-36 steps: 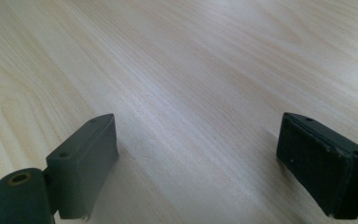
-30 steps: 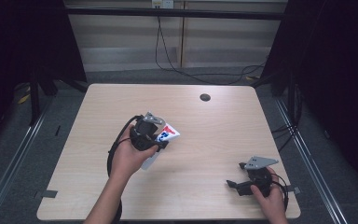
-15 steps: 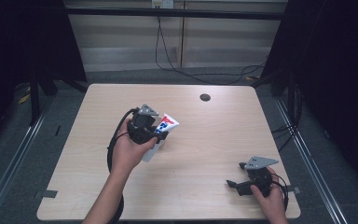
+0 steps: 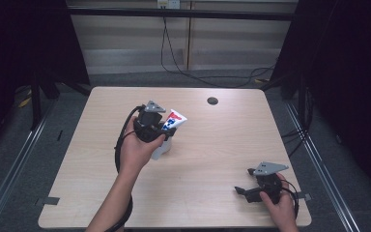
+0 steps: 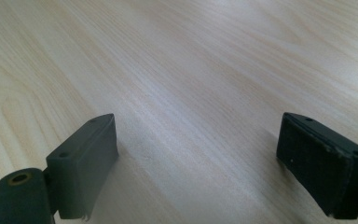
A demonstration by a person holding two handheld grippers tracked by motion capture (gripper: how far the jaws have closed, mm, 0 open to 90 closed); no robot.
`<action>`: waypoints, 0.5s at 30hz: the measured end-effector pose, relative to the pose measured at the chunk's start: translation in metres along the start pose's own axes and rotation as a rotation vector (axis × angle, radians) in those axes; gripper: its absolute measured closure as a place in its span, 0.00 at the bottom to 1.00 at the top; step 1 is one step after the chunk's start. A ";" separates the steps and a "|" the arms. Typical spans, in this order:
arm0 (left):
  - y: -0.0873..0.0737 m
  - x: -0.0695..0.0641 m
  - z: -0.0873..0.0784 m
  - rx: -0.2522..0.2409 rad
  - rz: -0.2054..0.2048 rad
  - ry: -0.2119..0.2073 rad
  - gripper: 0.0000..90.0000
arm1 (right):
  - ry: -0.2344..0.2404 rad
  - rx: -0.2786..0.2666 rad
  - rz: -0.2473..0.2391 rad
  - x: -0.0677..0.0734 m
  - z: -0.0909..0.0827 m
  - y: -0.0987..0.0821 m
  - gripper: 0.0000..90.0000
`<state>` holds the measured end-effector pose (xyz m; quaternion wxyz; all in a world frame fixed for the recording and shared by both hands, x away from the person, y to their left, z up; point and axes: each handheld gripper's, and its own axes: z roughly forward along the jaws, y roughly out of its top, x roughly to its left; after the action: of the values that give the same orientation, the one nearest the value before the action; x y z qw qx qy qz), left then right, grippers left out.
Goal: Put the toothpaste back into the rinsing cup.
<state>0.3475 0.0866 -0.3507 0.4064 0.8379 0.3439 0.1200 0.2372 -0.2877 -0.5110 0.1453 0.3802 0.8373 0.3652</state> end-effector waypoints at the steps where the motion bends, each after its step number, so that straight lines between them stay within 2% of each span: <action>1: 0.001 0.000 -0.001 -0.006 -0.002 0.003 0.74 | 0.000 0.000 0.000 0.000 0.000 0.000 0.13; 5: 0.002 0.001 -0.002 -0.037 -0.010 0.029 0.74 | 0.000 0.000 0.000 0.000 0.000 0.000 0.13; 9: 0.003 0.003 -0.004 -0.070 -0.026 0.040 0.74 | 0.000 0.000 0.000 0.000 0.000 0.000 0.13; 14: 0.006 0.006 -0.003 -0.082 -0.036 0.042 0.74 | 0.000 0.000 -0.001 0.000 0.000 0.000 0.13; 15: 0.007 0.007 -0.002 -0.092 -0.048 0.045 0.74 | 0.000 0.000 -0.001 0.000 0.000 0.000 0.13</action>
<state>0.3548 0.0891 -0.3442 0.4394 0.8069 0.3673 0.1447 0.2372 -0.2877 -0.5110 0.1457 0.3799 0.8374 0.3651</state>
